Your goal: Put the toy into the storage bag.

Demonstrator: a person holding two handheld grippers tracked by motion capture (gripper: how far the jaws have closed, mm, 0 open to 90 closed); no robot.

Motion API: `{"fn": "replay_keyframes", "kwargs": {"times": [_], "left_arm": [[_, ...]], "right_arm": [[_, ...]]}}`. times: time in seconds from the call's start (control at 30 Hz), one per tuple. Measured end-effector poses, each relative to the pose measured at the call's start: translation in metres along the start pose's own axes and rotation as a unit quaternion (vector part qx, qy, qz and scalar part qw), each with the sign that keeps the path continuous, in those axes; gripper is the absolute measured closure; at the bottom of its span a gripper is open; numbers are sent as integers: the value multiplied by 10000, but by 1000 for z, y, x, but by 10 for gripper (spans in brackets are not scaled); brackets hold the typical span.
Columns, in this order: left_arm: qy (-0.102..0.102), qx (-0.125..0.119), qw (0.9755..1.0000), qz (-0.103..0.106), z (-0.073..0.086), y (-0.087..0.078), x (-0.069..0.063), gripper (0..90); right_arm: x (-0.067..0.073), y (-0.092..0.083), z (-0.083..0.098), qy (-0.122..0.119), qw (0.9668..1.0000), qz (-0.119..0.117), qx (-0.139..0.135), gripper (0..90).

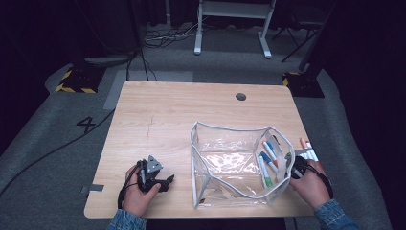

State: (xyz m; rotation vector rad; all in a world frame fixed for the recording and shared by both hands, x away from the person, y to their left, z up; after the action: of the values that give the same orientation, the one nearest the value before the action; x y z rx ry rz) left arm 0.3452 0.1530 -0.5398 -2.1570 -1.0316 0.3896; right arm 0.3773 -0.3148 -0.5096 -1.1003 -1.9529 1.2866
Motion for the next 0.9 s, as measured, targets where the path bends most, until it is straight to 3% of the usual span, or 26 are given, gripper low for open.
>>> {"fn": "replay_keyframes", "kwargs": {"times": [0.07, 0.13, 0.33, 0.57, 0.67, 0.7, 0.9], "left_arm": [[-2, 2, 10000, -3, 0, 0, 0, 237], [-5, 2, 10000, -5, 0, 0, 0, 237], [-5, 6, 10000, -3, 0, 0, 0, 237], [-5, 2, 10000, -7, 0, 0, 0, 236], [-5, 1, 10000, -6, 0, 0, 0, 236], [-4, 1, 10000, -7, 0, 0, 0, 236], [-6, 0, 10000, -6, 0, 0, 0, 236]], "right_arm": [[-1, 0, 0, 31, 10000, -4, 3, 763], [0, -1, 2, 239, 9996, -149, -51, 763], [-3, -18, 4, 298, 9988, -284, -282, 763], [-7, -54, -2, 59, 9981, -239, -569, 764], [-9, -63, -4, 1, 9977, -206, -649, 764], [-11, -73, -7, -63, 9974, -164, -705, 764], [-14, -94, -12, -96, 9964, -185, -825, 764]]}}
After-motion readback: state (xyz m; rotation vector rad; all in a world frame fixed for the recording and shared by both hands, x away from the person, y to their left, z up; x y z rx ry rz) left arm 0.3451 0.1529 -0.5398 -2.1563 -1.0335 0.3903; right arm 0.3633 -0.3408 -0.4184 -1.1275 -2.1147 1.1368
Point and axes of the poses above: each handheld gripper's, and its own axes: y roughly forward along the jaws, z roughly out of its underside, x roughly to its left, the point moved 4 cm from there along y, roughly forward along the jaws, and after that the axes turned 3 degrees about y, right-handed, at the moved point
